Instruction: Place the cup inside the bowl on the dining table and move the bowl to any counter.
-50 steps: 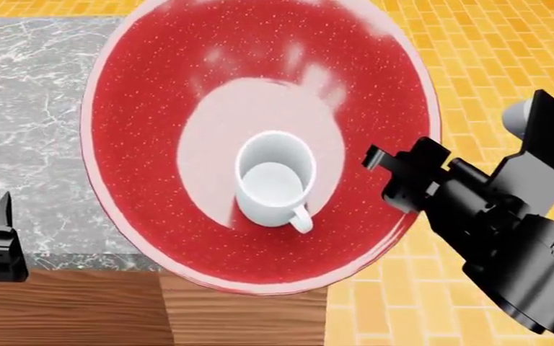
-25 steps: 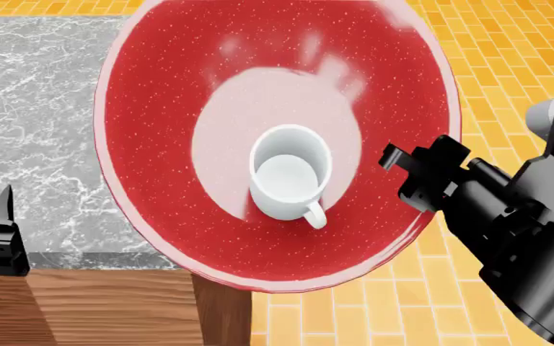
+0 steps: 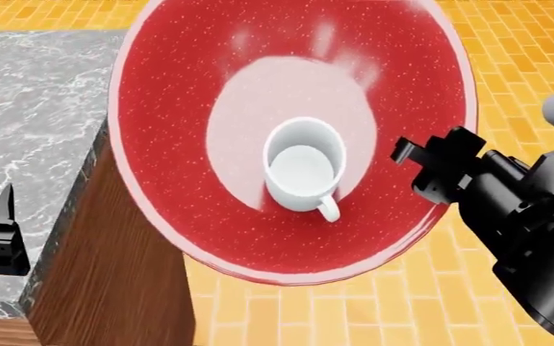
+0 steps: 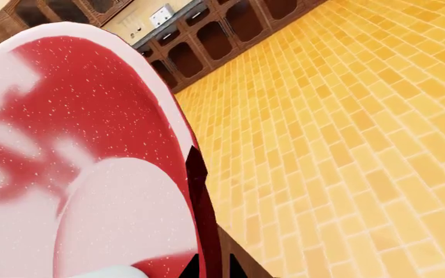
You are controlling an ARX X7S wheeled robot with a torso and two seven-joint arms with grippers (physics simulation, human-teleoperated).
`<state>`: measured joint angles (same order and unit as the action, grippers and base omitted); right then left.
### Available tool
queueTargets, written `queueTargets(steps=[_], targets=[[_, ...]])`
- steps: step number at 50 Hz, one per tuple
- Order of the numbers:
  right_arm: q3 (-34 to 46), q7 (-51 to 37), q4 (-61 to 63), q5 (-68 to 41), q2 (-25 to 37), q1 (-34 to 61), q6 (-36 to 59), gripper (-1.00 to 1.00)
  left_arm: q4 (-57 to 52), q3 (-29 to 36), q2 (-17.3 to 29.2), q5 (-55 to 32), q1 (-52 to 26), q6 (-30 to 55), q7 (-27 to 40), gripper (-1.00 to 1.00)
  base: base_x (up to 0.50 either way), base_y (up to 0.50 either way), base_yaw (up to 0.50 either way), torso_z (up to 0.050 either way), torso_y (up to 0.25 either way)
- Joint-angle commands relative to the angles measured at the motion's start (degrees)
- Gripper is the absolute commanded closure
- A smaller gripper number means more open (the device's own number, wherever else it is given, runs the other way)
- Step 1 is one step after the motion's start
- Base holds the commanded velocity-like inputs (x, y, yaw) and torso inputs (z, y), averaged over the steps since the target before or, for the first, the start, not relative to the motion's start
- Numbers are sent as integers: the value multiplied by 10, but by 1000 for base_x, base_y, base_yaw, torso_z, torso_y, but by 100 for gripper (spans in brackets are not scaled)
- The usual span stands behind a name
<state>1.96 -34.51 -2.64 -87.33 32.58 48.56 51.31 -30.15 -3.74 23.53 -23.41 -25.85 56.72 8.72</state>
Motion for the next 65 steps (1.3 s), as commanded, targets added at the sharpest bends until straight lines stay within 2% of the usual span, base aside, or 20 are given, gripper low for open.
queueTargets(steps=[1, 15, 16, 42, 49, 65], targets=[[-10, 12, 3, 9, -1, 1, -7, 100, -1, 5, -3, 6, -4, -2, -4, -100, 249, -507, 0, 0, 0], [-1, 36, 2, 28, 1, 8, -16, 100, 0, 11, -6, 7, -4, -4, 1, -100, 330, -447, 0, 0, 1], [12, 62, 7, 50, 7, 16, -18, 100, 0, 17, -10, 10, -6, -4, 6, -100, 441, -332, 0, 0, 0], [4, 60, -11, 37, 6, 19, -23, 100, 0, 5, 2, -2, -9, -1, 1, -100, 500, -17, 0, 0, 2], [0, 60, -6, 35, 6, 9, -28, 100, 0, 19, -8, 3, -11, -3, 10, -100, 500, -22, 0, 1, 1], [-4, 55, -6, 32, 5, 5, -34, 100, -3, 22, -8, 1, -10, -2, 14, -100, 495, -196, 0, 0, 2]])
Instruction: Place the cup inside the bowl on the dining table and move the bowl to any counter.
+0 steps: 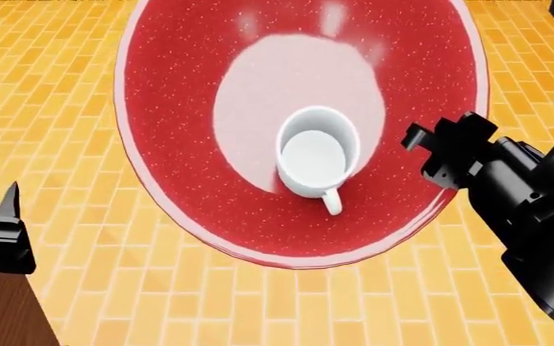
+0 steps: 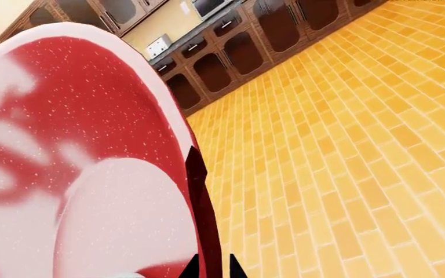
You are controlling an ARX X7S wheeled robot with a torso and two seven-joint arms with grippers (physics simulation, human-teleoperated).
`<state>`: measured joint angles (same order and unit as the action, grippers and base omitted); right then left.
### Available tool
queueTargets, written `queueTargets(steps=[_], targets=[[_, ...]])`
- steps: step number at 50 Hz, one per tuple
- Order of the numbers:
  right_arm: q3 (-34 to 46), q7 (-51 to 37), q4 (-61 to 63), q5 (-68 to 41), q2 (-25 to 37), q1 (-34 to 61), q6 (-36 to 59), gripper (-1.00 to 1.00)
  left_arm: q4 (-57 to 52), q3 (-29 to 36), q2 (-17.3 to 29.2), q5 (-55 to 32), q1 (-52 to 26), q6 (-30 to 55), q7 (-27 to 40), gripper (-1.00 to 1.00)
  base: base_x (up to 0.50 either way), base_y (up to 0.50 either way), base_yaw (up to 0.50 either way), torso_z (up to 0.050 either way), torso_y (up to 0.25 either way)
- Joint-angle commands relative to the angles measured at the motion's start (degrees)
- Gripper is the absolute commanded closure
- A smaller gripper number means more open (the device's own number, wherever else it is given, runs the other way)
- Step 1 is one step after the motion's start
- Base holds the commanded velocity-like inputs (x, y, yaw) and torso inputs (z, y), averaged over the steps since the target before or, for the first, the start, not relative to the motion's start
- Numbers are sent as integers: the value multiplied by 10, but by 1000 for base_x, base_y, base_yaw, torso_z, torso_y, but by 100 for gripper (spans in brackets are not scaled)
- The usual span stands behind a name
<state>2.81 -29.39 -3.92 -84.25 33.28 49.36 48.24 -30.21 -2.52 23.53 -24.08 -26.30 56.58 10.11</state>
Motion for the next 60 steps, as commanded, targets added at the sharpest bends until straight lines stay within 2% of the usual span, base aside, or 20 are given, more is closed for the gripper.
queueTargets(steps=[1, 26, 60], targets=[[-13, 3, 7, 1, -2, -5, -4, 100, -1, 10, -9, 8, -6, -1, 1, -100, 494, -240, 0, 0, 0], [-22, 5, 30, 0, 3, -31, -17, 100, 8, 13, -2, 5, 4, -20, -8, -100, 494, -227, 0, 0, 1], [-14, 17, 23, 8, 2, -24, -24, 100, 5, 3, 2, -4, 5, -17, -1, -100, 499, -48, 0, 0, 2]])
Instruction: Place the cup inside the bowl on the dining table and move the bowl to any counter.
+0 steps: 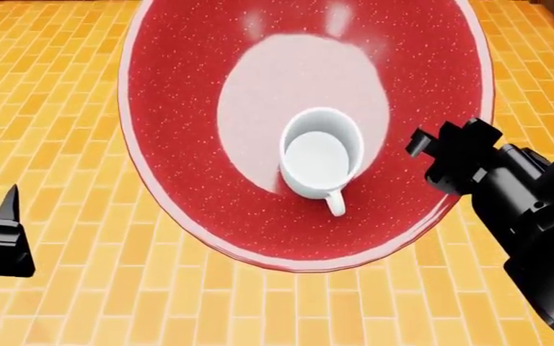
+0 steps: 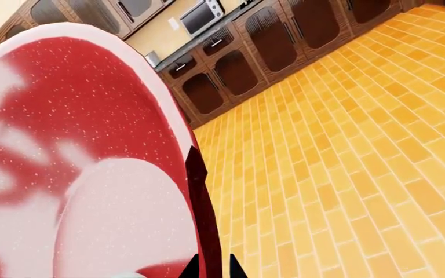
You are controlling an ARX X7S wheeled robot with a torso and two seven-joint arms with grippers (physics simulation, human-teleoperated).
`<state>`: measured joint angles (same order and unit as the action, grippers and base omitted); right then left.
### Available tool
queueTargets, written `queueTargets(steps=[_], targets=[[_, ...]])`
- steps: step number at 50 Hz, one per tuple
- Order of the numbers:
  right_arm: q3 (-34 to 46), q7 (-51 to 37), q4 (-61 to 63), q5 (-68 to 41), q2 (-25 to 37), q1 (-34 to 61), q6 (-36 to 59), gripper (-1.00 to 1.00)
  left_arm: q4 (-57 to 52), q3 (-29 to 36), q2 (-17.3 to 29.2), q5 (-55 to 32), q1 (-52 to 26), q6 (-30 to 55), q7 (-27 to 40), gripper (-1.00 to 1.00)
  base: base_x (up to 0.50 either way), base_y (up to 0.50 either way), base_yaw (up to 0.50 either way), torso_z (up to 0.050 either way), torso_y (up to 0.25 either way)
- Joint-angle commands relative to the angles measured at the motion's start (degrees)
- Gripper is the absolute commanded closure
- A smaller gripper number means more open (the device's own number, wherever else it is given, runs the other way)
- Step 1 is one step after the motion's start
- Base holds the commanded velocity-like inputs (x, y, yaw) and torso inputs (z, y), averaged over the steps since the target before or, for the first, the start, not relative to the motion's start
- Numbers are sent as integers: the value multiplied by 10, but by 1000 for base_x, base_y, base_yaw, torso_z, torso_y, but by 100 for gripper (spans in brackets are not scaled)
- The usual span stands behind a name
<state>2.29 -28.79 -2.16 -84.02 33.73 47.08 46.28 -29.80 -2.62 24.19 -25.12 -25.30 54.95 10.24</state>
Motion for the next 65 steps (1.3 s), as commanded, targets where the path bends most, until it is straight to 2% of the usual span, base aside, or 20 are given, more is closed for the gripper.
queueTargets(steps=[1, 65], targets=[[-10, 11, 5, 7, -1, -2, -5, 100, 1, 3, -4, 7, -3, -3, -3, -100, 500, -13, 0, 0, 0], [-2, 9, 3, 7, -2, -2, -11, 100, 14, 6, -3, 2, 7, -24, 3, -100, 500, -14, 0, 0, 2]])
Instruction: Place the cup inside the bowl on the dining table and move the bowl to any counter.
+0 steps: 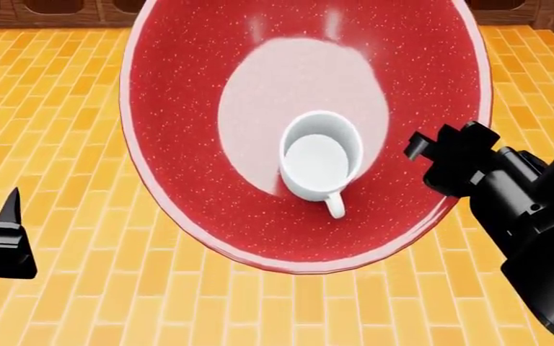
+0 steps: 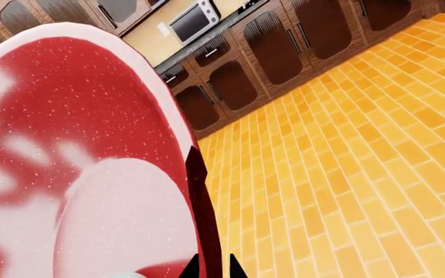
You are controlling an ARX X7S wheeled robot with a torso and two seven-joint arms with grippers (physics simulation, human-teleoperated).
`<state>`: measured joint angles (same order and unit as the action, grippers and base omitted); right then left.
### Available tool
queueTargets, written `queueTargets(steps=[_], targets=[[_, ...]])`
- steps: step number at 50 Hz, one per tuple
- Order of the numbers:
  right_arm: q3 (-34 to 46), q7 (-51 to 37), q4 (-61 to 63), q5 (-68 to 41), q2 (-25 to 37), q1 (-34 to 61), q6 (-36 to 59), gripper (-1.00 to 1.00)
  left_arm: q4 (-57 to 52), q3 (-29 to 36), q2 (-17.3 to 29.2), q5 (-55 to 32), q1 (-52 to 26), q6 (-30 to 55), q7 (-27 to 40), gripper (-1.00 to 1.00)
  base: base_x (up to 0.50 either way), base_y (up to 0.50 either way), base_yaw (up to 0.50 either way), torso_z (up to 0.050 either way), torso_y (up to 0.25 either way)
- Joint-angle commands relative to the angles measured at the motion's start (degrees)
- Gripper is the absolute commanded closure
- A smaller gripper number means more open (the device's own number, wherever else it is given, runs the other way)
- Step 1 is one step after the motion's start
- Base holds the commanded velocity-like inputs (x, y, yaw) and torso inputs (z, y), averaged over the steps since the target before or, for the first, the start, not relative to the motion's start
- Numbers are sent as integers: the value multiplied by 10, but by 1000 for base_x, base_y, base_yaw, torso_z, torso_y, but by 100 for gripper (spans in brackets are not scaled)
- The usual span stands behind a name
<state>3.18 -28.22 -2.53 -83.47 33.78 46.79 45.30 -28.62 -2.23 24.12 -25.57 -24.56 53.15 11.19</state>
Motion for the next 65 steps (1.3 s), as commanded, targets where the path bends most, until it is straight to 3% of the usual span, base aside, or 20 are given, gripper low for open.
queueTargets(steps=[1, 26, 43, 65], targets=[[-10, 4, 6, 1, -2, 0, -1, 100, 3, 5, -5, 7, -2, -5, -4, -100, 500, -13, 0, 0, 0], [-3, 10, 6, 4, 2, 0, 1, 100, 3, 8, -4, 5, -4, -5, 2, -100, 501, 19, 0, 0, 2], [4, 13, 1, 9, 2, 6, 1, 100, 4, 6, 0, 1, -2, -8, 0, -100, 229, 472, 0, 0, 1], [13, 18, -13, 8, -17, 16, -3, 100, 8, 1, 6, -3, 2, -13, -1, -100, 496, 254, 0, 0, 1]])
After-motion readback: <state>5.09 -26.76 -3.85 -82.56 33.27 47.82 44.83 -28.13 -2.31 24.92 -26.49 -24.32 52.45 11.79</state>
